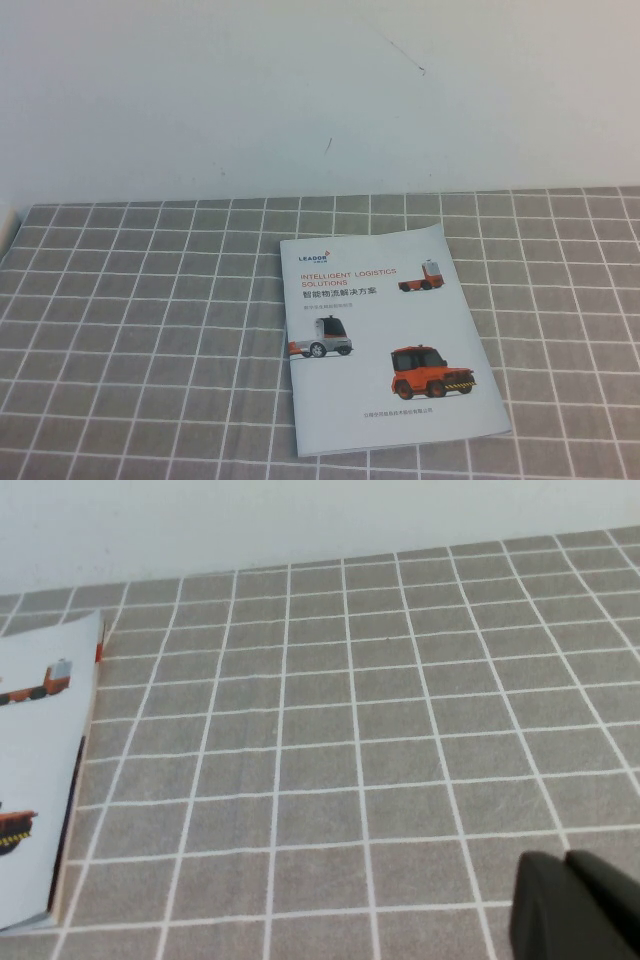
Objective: Close book
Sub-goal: 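Close the open booklet and leave it lying on the table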
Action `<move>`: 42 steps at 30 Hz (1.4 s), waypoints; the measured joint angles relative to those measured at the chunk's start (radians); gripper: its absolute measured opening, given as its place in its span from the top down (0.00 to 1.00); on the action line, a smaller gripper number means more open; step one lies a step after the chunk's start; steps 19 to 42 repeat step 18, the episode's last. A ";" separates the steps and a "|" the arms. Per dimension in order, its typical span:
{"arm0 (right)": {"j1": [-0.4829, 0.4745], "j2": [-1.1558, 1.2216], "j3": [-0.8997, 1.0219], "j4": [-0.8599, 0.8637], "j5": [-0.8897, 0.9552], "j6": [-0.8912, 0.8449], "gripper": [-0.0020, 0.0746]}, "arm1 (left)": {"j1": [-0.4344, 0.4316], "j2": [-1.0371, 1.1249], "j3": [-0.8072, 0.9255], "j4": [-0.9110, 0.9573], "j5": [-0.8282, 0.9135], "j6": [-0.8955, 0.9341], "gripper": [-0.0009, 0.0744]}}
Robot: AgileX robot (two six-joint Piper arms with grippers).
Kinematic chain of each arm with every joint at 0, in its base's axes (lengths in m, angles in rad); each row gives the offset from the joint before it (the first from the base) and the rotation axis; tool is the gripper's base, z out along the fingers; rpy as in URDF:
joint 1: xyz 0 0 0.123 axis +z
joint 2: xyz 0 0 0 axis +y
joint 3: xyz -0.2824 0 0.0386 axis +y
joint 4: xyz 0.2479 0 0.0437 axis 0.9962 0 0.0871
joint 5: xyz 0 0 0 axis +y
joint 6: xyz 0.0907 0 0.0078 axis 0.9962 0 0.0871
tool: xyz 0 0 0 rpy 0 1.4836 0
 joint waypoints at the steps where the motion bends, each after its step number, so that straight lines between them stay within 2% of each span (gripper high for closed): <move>1: 0.000 0.000 0.000 0.000 0.000 0.007 0.98 | 0.000 0.000 0.000 0.000 0.000 0.000 0.99; 42: 0.000 0.000 0.000 -0.029 0.003 0.005 0.98 | 0.000 0.000 0.000 0.001 0.000 0.002 0.99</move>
